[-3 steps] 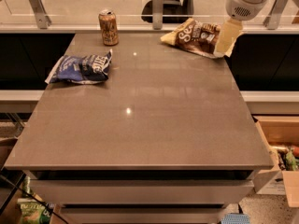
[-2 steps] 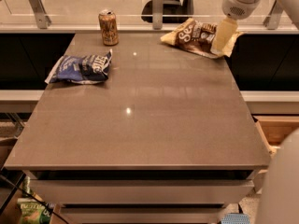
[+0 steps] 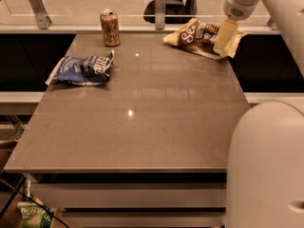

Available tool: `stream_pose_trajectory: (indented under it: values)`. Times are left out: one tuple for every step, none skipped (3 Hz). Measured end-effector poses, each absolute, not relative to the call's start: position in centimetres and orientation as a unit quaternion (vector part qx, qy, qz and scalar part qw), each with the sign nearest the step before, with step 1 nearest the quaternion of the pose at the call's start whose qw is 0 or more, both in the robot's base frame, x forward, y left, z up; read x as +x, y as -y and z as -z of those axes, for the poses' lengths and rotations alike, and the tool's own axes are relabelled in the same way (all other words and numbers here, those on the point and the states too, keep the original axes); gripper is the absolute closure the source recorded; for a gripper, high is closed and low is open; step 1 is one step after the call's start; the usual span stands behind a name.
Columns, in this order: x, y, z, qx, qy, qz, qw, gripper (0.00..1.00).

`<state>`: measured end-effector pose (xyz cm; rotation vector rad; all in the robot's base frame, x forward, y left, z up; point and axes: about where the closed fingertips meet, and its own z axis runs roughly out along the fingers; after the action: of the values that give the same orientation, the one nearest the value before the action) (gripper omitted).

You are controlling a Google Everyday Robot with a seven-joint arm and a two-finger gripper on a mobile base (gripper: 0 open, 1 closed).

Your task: Move brown chip bag near blue chip bag

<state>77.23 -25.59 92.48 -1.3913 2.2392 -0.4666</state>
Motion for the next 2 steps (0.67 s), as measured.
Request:
stream_pose_trajectory:
  values:
    - [78.2, 26.5, -90.4, -0.501, -0.824, 0.156, 0.214, 0.0]
    - [78.6, 26.6, -88.2, -0.503, -0.83, 0.137, 0.198, 0.0]
